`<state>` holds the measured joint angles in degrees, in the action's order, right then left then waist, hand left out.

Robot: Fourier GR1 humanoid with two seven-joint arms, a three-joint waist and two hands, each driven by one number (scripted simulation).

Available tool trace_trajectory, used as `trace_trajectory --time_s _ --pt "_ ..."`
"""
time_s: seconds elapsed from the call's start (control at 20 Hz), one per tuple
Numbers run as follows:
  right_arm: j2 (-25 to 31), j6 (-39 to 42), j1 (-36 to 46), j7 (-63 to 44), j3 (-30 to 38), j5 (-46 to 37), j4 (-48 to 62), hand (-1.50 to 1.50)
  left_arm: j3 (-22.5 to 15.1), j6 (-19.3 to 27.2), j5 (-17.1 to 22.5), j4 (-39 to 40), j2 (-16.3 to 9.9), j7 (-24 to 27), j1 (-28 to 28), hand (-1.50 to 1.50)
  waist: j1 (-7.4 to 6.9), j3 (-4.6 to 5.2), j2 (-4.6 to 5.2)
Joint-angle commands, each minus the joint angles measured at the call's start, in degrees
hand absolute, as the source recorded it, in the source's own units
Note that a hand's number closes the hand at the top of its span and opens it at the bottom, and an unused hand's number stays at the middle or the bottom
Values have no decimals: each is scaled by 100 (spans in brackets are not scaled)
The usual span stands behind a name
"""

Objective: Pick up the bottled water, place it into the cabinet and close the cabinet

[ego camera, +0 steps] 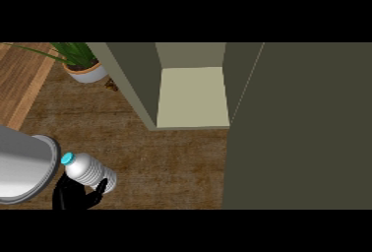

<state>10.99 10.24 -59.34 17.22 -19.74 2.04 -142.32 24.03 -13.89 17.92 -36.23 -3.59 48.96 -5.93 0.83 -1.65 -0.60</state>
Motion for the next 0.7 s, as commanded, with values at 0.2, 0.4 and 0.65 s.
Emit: trace_trajectory --time_s 0.2,0.4,0.65 --pt "107 18 23 -210 182 246 -414 -150 -959 -505 -806 162 171 67 -529 150 78 177 77" --pt "17 -73 28 -346 -219 18 -401 -150 -1213 -304 -822 -69 347 -156 -749 150 -3 169 53" --pt "45 -162 -126 -436 -220 -111 -696 -150 -1924 -70 -14 -185 355 -614 -1032 150 6 169 35"
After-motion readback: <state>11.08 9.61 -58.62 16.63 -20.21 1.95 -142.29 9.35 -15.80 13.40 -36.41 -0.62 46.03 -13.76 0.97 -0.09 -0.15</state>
